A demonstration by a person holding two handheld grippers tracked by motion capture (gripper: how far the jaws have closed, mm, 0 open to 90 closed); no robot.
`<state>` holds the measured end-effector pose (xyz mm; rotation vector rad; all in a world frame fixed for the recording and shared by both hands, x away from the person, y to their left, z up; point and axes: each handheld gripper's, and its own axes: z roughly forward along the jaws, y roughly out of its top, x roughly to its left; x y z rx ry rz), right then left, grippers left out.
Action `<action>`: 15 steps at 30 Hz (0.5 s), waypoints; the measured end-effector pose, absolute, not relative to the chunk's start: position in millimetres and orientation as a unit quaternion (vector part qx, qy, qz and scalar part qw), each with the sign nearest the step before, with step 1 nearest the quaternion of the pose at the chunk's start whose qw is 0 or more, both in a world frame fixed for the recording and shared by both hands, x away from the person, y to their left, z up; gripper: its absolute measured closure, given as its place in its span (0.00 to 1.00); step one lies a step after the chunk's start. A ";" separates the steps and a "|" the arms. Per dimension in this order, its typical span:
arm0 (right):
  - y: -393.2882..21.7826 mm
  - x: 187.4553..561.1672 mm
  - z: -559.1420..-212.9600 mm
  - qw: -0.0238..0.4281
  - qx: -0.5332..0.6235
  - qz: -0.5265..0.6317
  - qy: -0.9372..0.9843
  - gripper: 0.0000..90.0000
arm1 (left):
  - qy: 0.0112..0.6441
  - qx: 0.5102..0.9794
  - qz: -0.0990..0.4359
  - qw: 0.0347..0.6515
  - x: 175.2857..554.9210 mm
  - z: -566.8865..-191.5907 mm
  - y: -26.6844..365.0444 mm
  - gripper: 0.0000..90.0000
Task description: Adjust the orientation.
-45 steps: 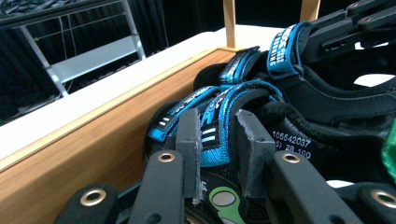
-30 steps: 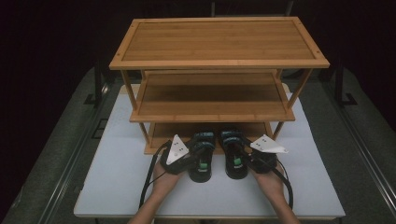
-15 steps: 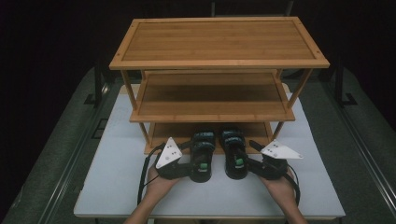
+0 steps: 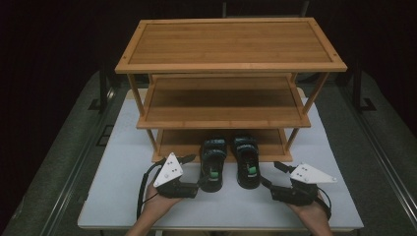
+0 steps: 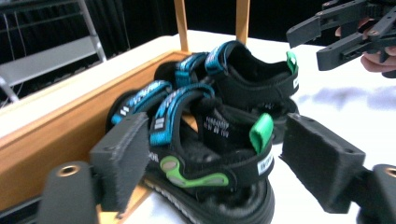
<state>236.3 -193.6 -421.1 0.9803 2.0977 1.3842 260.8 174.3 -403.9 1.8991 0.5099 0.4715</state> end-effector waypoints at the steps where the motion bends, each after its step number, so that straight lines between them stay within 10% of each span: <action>1: -193.7 235.7 -423.2 0.216 0.356 0.497 0.762 0.31 | 0.214 0.798 0.196 0.528 260.4 -406.1 174.8 0.22; 15: -180.4 237.1 -438.1 0.186 0.351 0.457 0.796 0.27 | 0.218 0.824 0.178 0.491 258.7 -431.9 170.4 0.18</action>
